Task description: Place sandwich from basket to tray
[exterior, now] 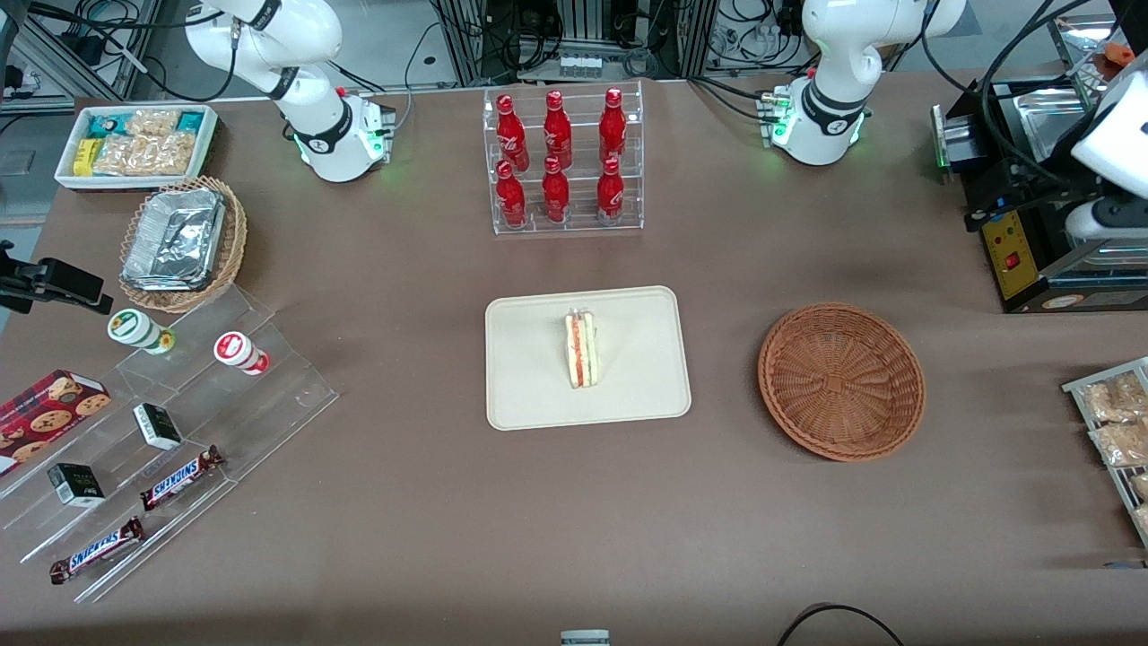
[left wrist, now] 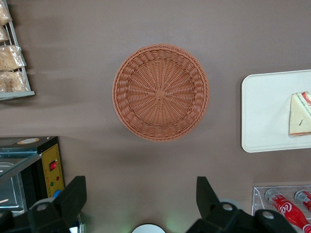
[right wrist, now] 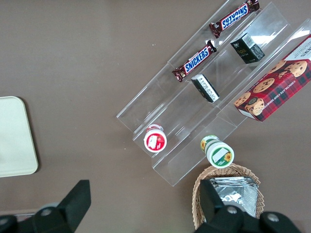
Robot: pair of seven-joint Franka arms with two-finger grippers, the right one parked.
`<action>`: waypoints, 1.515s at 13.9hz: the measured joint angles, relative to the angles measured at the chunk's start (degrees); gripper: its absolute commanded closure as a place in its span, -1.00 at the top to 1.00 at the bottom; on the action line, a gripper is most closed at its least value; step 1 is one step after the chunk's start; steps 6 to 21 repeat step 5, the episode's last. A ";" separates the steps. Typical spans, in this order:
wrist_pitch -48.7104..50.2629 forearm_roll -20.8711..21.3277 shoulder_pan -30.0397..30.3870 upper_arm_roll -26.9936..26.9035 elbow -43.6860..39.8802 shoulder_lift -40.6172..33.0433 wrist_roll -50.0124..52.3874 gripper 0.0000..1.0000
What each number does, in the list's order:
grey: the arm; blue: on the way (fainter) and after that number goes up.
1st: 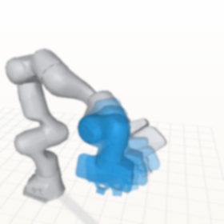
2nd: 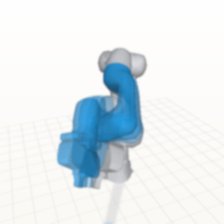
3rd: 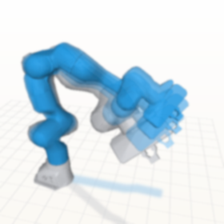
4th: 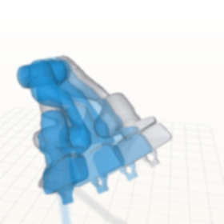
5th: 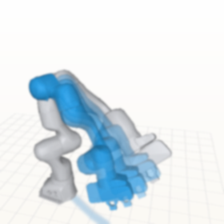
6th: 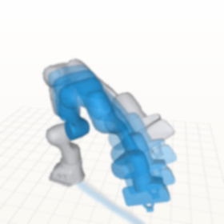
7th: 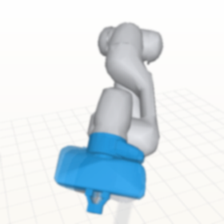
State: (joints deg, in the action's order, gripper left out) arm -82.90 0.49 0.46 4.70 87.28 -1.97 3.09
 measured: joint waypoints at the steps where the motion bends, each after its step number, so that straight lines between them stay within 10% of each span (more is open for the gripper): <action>1: -0.24 0.00 0.22 -0.06 -0.11 0.53 -0.02 1.00; 21: -0.44 0.00 0.52 -0.36 -1.46 1.82 -0.25 1.00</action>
